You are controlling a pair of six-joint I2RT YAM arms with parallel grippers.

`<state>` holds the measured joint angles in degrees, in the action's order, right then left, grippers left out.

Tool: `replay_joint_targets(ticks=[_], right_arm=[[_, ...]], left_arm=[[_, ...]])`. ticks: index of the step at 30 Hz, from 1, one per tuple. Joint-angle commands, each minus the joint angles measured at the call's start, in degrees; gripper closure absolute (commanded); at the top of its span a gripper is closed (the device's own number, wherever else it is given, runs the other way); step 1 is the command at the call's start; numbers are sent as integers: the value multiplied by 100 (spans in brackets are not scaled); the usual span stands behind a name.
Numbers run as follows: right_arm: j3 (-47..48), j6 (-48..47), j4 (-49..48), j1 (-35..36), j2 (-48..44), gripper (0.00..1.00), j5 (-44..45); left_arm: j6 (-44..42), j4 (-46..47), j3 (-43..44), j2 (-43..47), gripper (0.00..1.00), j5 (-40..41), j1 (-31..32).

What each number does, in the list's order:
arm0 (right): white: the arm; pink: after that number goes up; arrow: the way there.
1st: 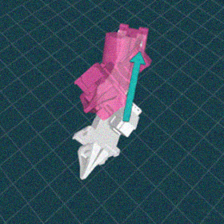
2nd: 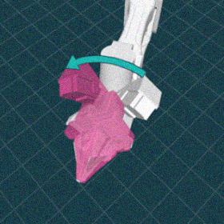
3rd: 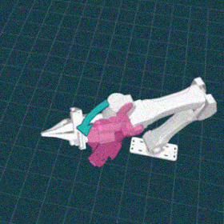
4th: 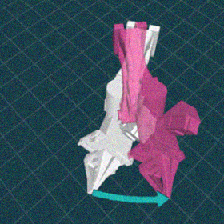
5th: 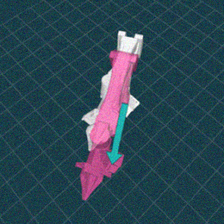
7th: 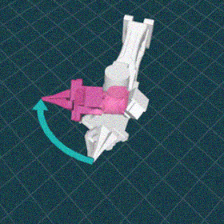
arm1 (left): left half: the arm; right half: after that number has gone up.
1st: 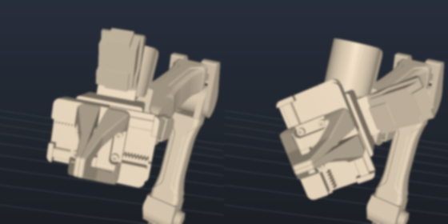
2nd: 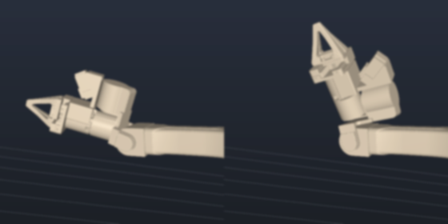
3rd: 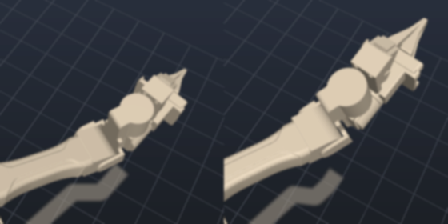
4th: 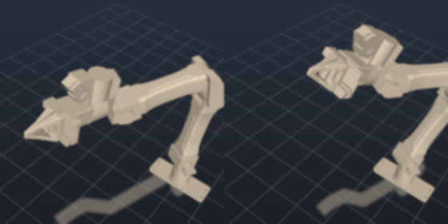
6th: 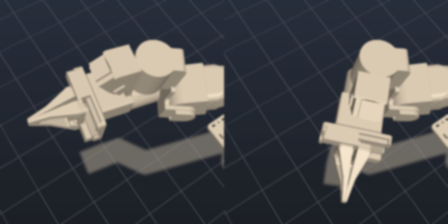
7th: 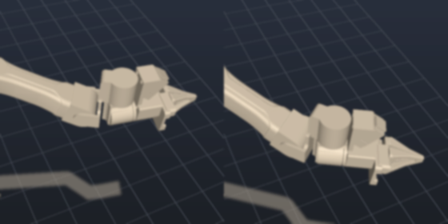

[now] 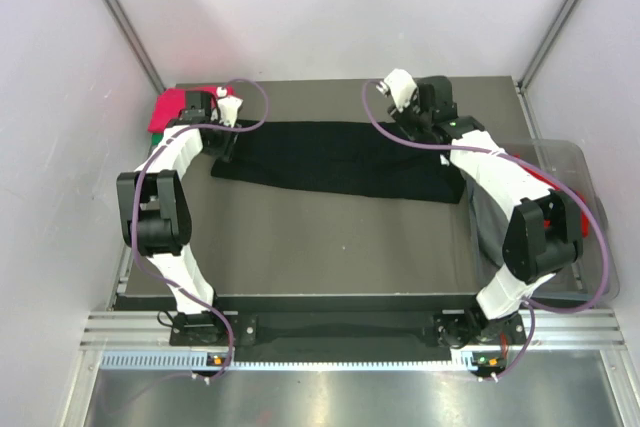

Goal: Fold and stack the t-shirts
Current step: Fold the tshirt

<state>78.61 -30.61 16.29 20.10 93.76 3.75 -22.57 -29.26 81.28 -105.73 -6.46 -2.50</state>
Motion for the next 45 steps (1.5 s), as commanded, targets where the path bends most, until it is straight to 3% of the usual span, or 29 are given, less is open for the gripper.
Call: replay_joint_targets(ticks=[1, 7, 17, 20, 21, 24, 25, 27, 38, 40, 41, 45], right_arm=[[-240, 266, 488, 3, 108, 59, -357], [-469, 477, 506, 3, 81, 59, -805], [-583, 459, 498, 3, 134, 58, -841], [-645, 442, 489, 3, 117, 59, -823], [-662, 442, 497, 3, 82, 59, -823], [-768, 407, 471, 3, 3, 59, -797], [-794, 389, 454, 3, -6, 59, -788], [-830, 380, 454, 3, -50, 59, -762], [-856, 371, 524, -24, -323, 59, -621], [-847, 415, 506, -41, -288, 59, -682], [-821, 424, 506, -41, -270, 59, -700], [-724, 477, 506, -32, -112, 59, -744]], left_arm=[[-783, -353, -59, -140, 48, -49, -57], [-1460, -475, -16, -394, 40, 4, -49], [-1470, -529, 257, -1001, 37, -4, -49], [-1356, -537, 327, -1142, 46, 66, -49], [-1347, -642, 362, -1160, 57, 83, -49], [-1355, -792, 258, -1125, 71, 145, -49], [-1382, -836, 196, -1047, 83, 154, -49], [-1408, -985, -31, -836, 92, 119, -49], [-1522, -1951, -1886, 1290, 94, -171, -40], [-1566, -2153, -2273, 1730, 84, -399, 13], [-1584, -2302, -2387, 1862, 64, -531, 22], [-1637, -2611, -2442, 2521, 38, -673, 48]])
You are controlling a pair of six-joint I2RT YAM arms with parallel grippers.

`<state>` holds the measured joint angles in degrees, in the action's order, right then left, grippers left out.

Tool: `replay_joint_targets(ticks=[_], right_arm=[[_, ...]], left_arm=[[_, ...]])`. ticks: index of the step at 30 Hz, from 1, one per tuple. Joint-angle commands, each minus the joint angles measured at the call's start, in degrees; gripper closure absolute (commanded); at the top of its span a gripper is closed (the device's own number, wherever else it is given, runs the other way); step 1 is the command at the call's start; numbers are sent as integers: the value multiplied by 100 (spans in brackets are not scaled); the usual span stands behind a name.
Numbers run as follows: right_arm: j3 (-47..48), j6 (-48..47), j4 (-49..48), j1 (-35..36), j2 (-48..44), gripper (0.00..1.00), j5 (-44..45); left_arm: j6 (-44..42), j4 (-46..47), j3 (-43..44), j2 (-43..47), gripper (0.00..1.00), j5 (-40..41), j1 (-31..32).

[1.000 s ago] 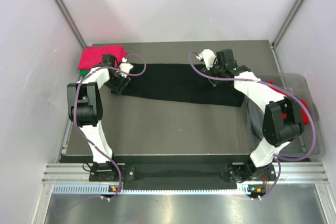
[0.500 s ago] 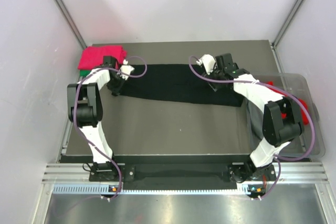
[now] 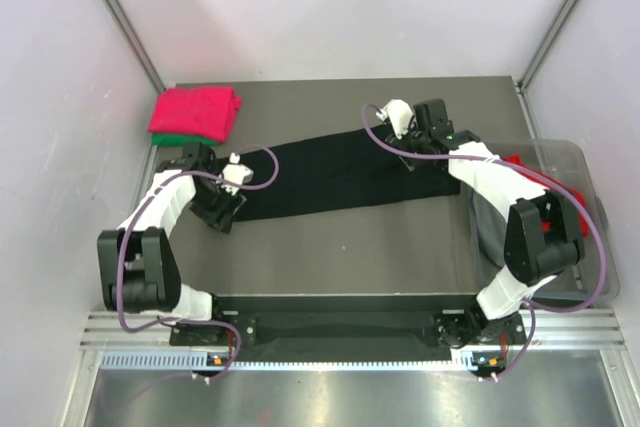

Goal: Fold and stack the t-shirts
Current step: Fold the tshirt

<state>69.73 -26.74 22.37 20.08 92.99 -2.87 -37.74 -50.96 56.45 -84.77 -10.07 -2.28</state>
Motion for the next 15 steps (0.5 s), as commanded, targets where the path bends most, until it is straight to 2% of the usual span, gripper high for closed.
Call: replay_joint_targets(ticks=[1, 4, 6, 9, 11, 15], right_arm=[[181, 99, -101, -30, -18, 59, -82], [181, 55, -207, -30, 87, 59, -82], [190, 29, -251, -30, 227, 59, -82], [190, -15, -330, -39, 447, 59, -55], [198, -7, -330, -39, 527, 60, -38], [76, -24, -426, -48, 510, 60, -29]], left_arm=[[-50, -372, 112, 670, 32, -242, 26], [178, 409, 358, 910, 26, 257, 26], [249, 849, 524, 683, 25, 601, 26], [416, 1334, 910, -97, 32, 954, 0], [582, 1352, 1157, -547, 41, 945, -53], [829, 1501, 1675, -1496, 46, 814, -158]])
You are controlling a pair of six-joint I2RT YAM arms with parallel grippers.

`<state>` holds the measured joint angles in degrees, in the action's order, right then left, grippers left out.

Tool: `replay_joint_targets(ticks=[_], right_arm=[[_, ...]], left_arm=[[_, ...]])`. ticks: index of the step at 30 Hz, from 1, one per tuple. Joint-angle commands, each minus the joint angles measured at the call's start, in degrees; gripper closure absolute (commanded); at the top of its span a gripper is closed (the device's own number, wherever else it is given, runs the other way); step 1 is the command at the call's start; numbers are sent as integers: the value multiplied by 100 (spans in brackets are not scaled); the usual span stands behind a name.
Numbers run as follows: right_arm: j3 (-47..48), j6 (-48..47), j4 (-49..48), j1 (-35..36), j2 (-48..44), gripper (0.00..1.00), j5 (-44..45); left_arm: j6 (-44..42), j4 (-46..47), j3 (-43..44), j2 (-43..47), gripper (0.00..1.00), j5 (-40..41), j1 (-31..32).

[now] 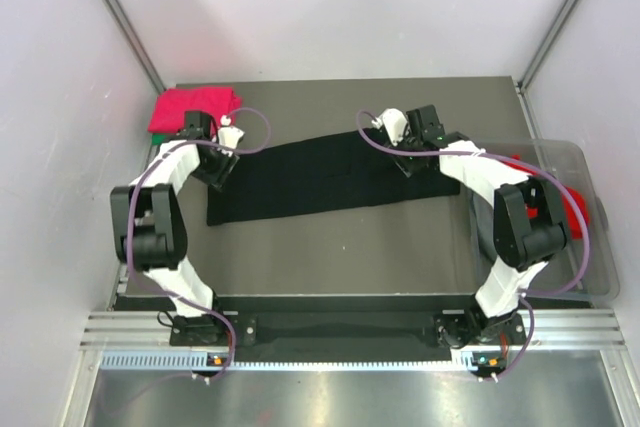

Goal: Fold and stack the t-shirts
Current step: Fold the tshirt

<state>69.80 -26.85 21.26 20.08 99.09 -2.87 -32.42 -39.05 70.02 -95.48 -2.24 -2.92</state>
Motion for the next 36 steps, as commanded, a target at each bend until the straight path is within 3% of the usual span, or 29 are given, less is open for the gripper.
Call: replay_joint_targets(ticks=[1, 12, 16, 22, 24, 25, 36], right_arm=[[17, -48, -324, -48, -109, 59, -3], [-28, -5, -341, -65, -57, 60, -82], [16, -4, -333, -74, 49, 60, -38], [-10, -13, -333, -65, 76, 60, 6], [-45, -13, -350, -74, 76, 60, 15], [-45, -13, -359, -83, 76, 60, 24], [-107, -13, -403, -109, 49, 60, 33]], left_arm=[[350, 362, 354, -523, 46, 13, -104], [386, 828, 469, -1025, 47, 171, -174], [403, 829, 548, -1209, 66, 145, -218], [483, 793, 689, -1447, 78, 31, -297], [509, 758, 697, -1482, 97, -39, -297], [518, 767, 697, -1465, 100, -31, -306], [825, 1434, 188, -622, 100, 127, -473]])
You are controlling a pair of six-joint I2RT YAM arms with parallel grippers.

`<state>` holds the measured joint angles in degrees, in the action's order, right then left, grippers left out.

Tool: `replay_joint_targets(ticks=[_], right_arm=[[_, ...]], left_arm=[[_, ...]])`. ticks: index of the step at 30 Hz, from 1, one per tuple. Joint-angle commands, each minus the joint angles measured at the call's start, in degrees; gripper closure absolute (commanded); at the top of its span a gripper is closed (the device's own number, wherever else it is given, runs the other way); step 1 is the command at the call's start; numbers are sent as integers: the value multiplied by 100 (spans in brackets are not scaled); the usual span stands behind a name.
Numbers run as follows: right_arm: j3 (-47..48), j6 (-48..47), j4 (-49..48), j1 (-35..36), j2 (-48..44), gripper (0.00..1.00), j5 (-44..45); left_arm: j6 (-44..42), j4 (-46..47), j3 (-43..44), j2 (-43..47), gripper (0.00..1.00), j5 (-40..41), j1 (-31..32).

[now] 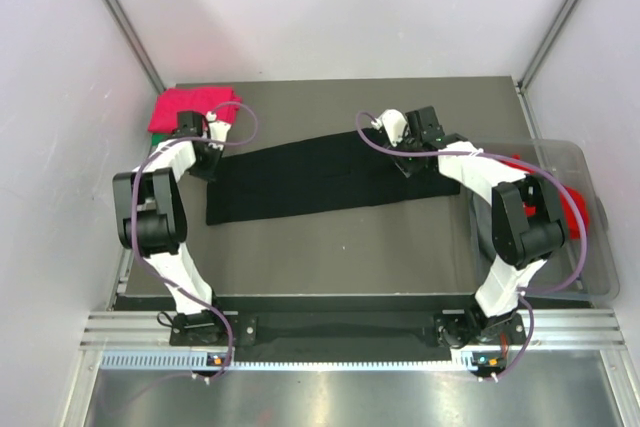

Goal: Fold and stack the t-shirts
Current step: Fold the tshirt

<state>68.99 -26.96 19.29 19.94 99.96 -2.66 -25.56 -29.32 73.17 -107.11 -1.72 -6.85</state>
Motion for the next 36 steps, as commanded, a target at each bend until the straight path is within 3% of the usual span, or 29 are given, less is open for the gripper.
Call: replay_joint_targets(ticks=[1, 7, 8, 10, 12, 14, 21, 22, 25, 30, 32, 36], right_arm=[[-26, -2, -215, -96, -30, 60, 2], [-44, -2, -224, -105, -3, 60, 19], [-44, -2, -224, -105, -12, 60, 19], [-52, 7, -224, -105, -21, 60, 19], [-61, 7, -233, -105, -29, 60, 19], [-70, 7, -232, -105, -56, 60, 19], [-88, 7, -241, -122, -12, 60, -16], [-88, 7, -233, -131, -12, 60, -16], [-70, 15, -224, -131, -21, 60, -16], [-88, 7, -224, -131, -3, 60, -16], [-88, 7, -224, -122, 6, 60, -16], [-79, 15, -215, -122, -21, 60, -7]], left_arm=[[148, 515, -162, 603, 100, 66, -79], [148, 612, -312, 718, 100, 119, -88], [157, 377, -181, 579, 80, 49, -88], [235, 77, 4, 411, 64, 22, -80], [271, -126, 84, 279, 55, -56, -88], [332, -275, 171, 182, 54, -171, -114], [543, -592, 339, -117, 60, -488, -246], [543, -601, 347, -143, 68, -470, -246], [535, -706, 400, -240, 77, -496, -246], [535, -943, 523, -275, 82, -602, -246], [543, -935, 532, -258, 100, -602, -255], [613, -769, 488, -135, 100, -549, -264]])
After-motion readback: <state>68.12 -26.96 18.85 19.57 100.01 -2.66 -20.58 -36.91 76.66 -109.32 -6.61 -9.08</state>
